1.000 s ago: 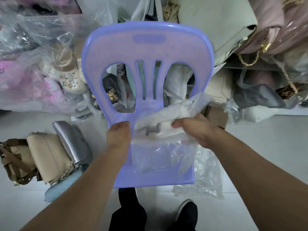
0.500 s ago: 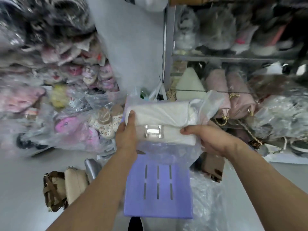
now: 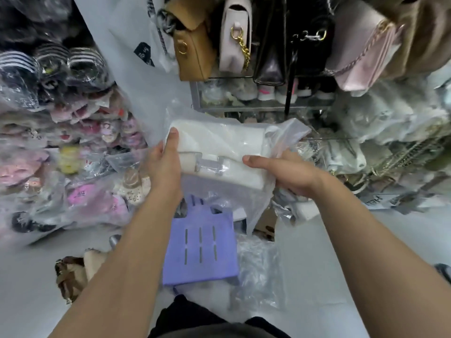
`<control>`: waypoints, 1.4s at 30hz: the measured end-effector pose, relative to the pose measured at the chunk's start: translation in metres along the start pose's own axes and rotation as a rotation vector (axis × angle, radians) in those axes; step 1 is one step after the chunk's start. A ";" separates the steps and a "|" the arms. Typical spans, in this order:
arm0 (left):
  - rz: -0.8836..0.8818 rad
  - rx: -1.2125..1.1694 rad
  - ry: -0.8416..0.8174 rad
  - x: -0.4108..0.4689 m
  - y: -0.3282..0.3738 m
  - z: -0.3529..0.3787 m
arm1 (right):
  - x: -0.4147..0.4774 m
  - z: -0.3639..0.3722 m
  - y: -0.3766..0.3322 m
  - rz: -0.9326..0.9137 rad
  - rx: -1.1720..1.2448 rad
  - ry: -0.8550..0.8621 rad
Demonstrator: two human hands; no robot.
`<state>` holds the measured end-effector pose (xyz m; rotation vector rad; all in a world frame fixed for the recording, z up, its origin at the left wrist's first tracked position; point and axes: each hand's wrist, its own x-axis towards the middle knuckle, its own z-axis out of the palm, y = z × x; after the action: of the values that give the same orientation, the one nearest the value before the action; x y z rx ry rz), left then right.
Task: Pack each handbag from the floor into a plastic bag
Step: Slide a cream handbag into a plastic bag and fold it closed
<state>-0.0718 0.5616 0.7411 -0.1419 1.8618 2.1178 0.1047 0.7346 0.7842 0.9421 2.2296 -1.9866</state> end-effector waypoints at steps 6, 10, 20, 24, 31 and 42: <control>-0.029 -0.066 0.051 -0.025 0.007 0.039 | -0.029 -0.038 0.011 -0.023 0.201 0.122; -0.071 -0.104 -0.042 -0.024 0.004 0.066 | -0.034 -0.062 0.017 -0.028 0.273 0.205; -0.267 0.285 -0.321 0.007 -0.029 0.162 | -0.008 -0.121 0.030 0.064 0.232 0.466; -0.307 0.340 -0.444 0.020 -0.046 0.212 | 0.001 -0.143 0.041 0.083 0.253 0.623; -0.211 0.417 -0.550 0.023 -0.072 0.297 | 0.042 -0.198 0.068 0.152 0.408 0.803; -0.151 0.544 -0.547 0.045 -0.118 0.444 | 0.156 -0.292 0.107 0.228 0.476 0.799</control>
<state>-0.0202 1.0161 0.6815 0.3705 1.9138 1.3055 0.1327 1.0671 0.6841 2.2583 1.7424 -2.3332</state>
